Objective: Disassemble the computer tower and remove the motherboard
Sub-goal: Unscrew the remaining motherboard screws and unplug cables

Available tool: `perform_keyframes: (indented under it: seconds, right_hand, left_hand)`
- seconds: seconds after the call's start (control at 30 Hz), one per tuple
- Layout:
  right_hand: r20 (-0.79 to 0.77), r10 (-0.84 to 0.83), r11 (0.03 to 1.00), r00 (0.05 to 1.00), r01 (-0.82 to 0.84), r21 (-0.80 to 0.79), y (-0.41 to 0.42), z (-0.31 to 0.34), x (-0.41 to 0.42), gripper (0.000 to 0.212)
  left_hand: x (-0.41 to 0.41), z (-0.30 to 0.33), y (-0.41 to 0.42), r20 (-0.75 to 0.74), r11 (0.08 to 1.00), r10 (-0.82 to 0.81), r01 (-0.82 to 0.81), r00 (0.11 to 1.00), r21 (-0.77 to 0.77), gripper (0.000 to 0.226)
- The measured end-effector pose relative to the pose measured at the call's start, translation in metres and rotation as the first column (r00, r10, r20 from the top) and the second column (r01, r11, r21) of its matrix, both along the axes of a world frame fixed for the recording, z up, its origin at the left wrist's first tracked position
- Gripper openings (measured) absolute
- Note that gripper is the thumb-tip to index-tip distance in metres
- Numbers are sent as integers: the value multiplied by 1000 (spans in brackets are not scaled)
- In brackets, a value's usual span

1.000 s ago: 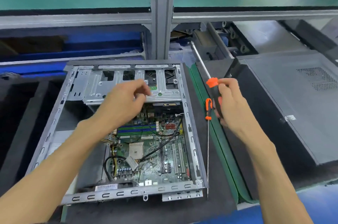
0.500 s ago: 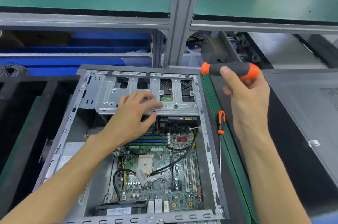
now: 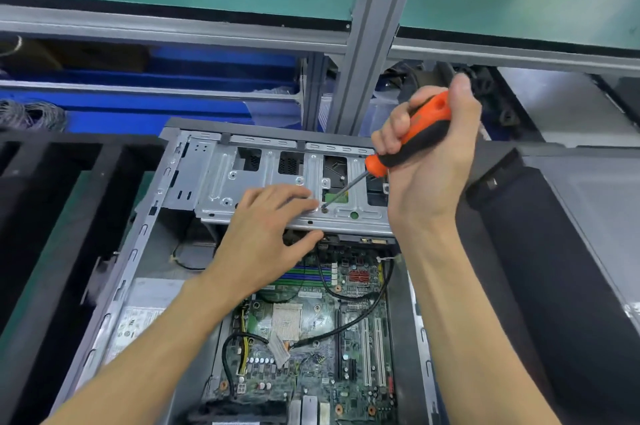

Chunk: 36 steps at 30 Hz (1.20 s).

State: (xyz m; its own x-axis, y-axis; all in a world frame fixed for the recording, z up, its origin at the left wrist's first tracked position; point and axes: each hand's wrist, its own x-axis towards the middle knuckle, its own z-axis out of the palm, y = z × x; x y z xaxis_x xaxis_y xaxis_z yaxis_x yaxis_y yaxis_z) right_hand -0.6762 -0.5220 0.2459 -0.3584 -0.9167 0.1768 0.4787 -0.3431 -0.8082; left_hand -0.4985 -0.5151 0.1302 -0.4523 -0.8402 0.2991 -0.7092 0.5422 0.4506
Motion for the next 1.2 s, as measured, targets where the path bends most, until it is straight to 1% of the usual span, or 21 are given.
perform_keyframes:
  seconds: [0.1,0.3,0.37,0.47,0.5,0.57,0.63,0.7,0.8,0.87,0.9,0.93,0.97,1.0,1.03,1.07,1.1,1.13,1.2]
  right_hand:
    - [-59,6,1000,998,-6,10,-4,-8,3,37]
    - [-93,48,999,995,-46,19,-6,-12,0,37]
    - [-135,135,991,982,-134,19,-7,-10,0,40]
    - [-233,293,955,927,-295,30,-12,-5,8,41]
    - [-279,297,954,913,-295,49,-16,-3,12,40]
    - [-387,247,969,888,-221,110,-23,1,18,41]
    - [-450,235,969,861,-173,175,-26,3,22,44]
    - [-428,244,968,870,-191,163,-28,3,22,51]
    - [-234,335,942,913,-323,89,-31,1,24,59]
    - [-135,430,903,893,-424,72,-32,1,25,64]
    - [-114,471,882,875,-466,72,-32,2,24,65]
    - [-106,502,865,858,-496,77,-33,2,23,66]
    - [-106,522,853,846,-515,88,-33,2,21,68]
    - [-110,535,845,838,-526,101,-33,2,19,70]
    - [-115,540,841,834,-529,117,-33,2,17,73]
    - [-119,540,840,833,-525,135,-32,2,16,76]
    - [-116,533,843,838,-515,157,-31,2,16,78]
    - [-109,516,851,850,-494,179,-30,2,17,78]
    - [-110,463,876,879,-436,206,-30,1,17,72]
  left_hand:
    - [0,0,0,-7,1000,1,-1,1000,-3,44]
    - [-1,0,-1,-29,1000,-5,5,1000,-21,44]
    - [-2,0,-2,-30,999,-5,4,1000,-33,44]
    - [-2,-1,-3,-19,999,-4,3,1000,-41,44]
    - [-2,-1,-3,-15,999,-5,4,1000,-43,44]
    - [-1,-1,-3,-13,999,-5,5,1000,-43,43]
    - [-1,-3,-4,-20,999,-3,2,1000,-48,43]
    - [-1,-3,-5,-26,999,-2,1,1000,-48,43]
    - [-1,0,-4,-6,999,-18,18,1000,-45,42]
    - [-2,4,-2,-42,999,-25,25,999,-21,39]
    - [-2,9,-1,-128,999,-17,21,992,30,36]
    - [-2,18,-1,-265,994,4,26,964,108,34]
    - [-2,29,-3,-416,984,27,50,909,173,34]
    - [-2,46,-5,-540,979,30,85,841,186,35]
    - [-3,64,-8,-626,981,-2,121,780,148,39]
    - [-5,83,-11,-673,980,-66,174,737,95,44]
    - [-8,101,-13,-682,969,-150,242,716,42,49]
    - [-13,118,-15,-659,951,-229,309,716,7,53]
    - [-24,141,-17,-555,920,-333,391,762,-14,52]
